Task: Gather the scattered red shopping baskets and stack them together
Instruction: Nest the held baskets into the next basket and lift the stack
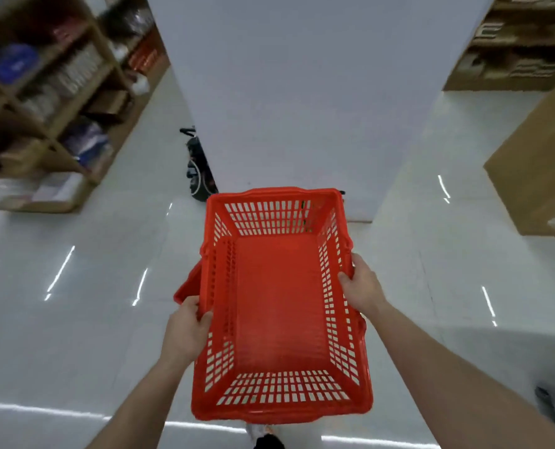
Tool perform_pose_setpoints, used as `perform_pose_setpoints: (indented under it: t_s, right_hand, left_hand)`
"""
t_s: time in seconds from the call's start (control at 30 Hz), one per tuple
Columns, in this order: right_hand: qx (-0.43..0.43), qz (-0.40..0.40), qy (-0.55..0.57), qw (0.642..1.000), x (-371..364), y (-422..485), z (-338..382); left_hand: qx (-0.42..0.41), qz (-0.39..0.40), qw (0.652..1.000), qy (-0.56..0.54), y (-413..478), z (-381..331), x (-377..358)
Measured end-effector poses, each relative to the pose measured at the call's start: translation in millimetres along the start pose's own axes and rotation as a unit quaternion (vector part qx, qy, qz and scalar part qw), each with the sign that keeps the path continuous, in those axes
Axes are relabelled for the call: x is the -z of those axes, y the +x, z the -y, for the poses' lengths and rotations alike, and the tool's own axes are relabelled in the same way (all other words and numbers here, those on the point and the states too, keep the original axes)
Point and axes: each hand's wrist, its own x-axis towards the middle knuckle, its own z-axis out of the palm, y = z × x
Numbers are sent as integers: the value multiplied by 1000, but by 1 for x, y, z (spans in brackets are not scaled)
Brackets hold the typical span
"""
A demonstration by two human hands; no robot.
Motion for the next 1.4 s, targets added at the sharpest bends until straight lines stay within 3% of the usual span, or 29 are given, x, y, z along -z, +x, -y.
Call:
perform_pose_setpoints:
  t_s: [0.17, 0.47, 1.0, 1.4]
  right_hand:
    - [35, 59, -39, 997, -65, 37, 62]
    - [89, 109, -99, 985, -133, 98, 103]
    - [143, 218, -170, 950, -148, 214, 74]
    - [182, 278, -160, 929, -194, 237, 53]
  left_hand:
    - [95, -32, 993, -64, -3, 61, 19]
    - [168, -27, 978, -117, 9, 113, 4]
    - [277, -30, 951, -132, 11, 76, -107]
    - [345, -119, 924, -114, 10, 85, -141]
